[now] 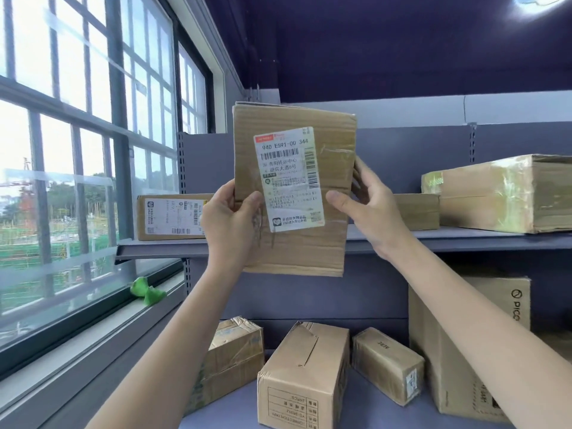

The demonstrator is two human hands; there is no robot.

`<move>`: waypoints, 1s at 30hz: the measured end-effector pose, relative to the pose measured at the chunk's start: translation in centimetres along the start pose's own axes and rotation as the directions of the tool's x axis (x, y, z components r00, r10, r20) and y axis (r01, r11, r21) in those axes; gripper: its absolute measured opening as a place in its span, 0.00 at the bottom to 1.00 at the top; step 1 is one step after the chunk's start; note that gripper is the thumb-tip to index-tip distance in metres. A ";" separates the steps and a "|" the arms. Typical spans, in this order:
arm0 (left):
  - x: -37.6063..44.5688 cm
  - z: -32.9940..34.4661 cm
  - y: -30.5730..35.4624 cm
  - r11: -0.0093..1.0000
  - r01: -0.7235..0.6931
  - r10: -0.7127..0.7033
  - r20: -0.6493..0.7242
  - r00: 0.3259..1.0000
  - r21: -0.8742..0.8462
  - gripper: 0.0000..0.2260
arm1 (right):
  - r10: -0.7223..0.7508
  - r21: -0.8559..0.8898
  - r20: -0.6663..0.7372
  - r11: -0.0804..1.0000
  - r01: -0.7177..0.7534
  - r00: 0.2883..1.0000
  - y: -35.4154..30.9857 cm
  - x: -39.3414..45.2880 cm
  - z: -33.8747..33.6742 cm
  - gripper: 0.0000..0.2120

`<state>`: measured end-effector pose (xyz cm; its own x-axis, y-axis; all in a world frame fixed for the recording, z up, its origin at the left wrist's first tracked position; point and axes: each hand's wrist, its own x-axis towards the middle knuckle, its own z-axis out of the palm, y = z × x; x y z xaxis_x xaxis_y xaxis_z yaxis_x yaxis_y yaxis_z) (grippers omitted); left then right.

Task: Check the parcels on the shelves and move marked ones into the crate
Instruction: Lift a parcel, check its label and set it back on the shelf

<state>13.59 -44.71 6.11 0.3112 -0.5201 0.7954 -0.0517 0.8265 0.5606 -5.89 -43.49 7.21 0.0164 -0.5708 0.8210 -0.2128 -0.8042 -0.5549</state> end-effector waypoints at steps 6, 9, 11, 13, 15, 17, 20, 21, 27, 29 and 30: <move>0.4 0.5 -0.2 0.959 0.085 -0.121 -0.120 0.985 -0.271 0.08 | 0.201 -0.004 -0.036 0.980 -0.201 0.979 1.4 -1.2 0.5 0.31; 0.4 0.8 0.0 0.959 0.100 -0.115 -0.041 0.993 -0.266 0.14 | 0.133 0.028 -0.105 0.991 -0.131 0.986 1.4 -1.2 0.5 0.26; 1.2 0.4 -0.4 0.978 0.113 -0.110 0.023 0.994 -0.174 0.27 | 0.077 0.016 -0.184 0.997 -0.076 0.980 1.1 -0.9 0.1 0.23; 2.1 0.0 -0.9 0.998 0.067 -0.067 0.032 0.997 -0.019 0.43 | 0.019 -0.034 -0.242 0.999 -0.028 0.970 0.4 -0.5 -0.7 0.17; 2.8 -0.3 -1.0 0.992 0.003 -0.001 -0.012 1.000 0.126 0.53 | -0.021 -0.072 -0.282 0.997 0.001 0.959 -0.3 0.0 -1.7 0.12; 3.4 -0.6 -0.9 0.973 -0.042 0.054 -0.043 0.998 0.229 0.53 | -0.066 -0.156 -0.301 0.988 0.019 0.951 -0.7 0.4 -2.8 0.11; 4.2 -0.9 -0.8 0.956 -0.069 0.066 0.020 0.998 0.284 0.43 | -0.157 -0.276 -0.293 0.958 0.074 0.943 -1.1 1.0 -3.9 0.11; 4.1 -0.9 -0.7 0.947 -0.082 0.065 0.065 0.996 0.311 0.38 | -0.178 -0.294 -0.283 0.951 0.091 0.942 -1.2 1.2 -4.1 0.11; 3.7 -0.5 -1.1 0.934 -0.079 0.048 0.097 0.994 0.348 0.19 | -0.218 -0.370 -0.203 0.920 0.132 0.955 -0.7 1.5 -4.2 0.17; 3.9 -0.4 -1.5 0.929 -0.061 0.031 0.086 0.996 0.364 0.18 | -0.201 -0.416 -0.193 0.903 0.106 0.960 -0.7 2.0 -3.9 0.27; 3.9 -0.4 -1.9 0.924 -0.044 0.013 0.084 0.996 0.381 0.19 | -0.176 -0.420 -0.190 0.904 0.082 0.966 -0.6 2.3 -3.6 0.33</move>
<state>15.25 -48.23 8.12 0.2298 -0.5252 0.8194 -0.4229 0.7044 0.5701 -9.24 -43.72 9.90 -0.1321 -0.3787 0.9160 -0.6012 -0.7041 -0.3778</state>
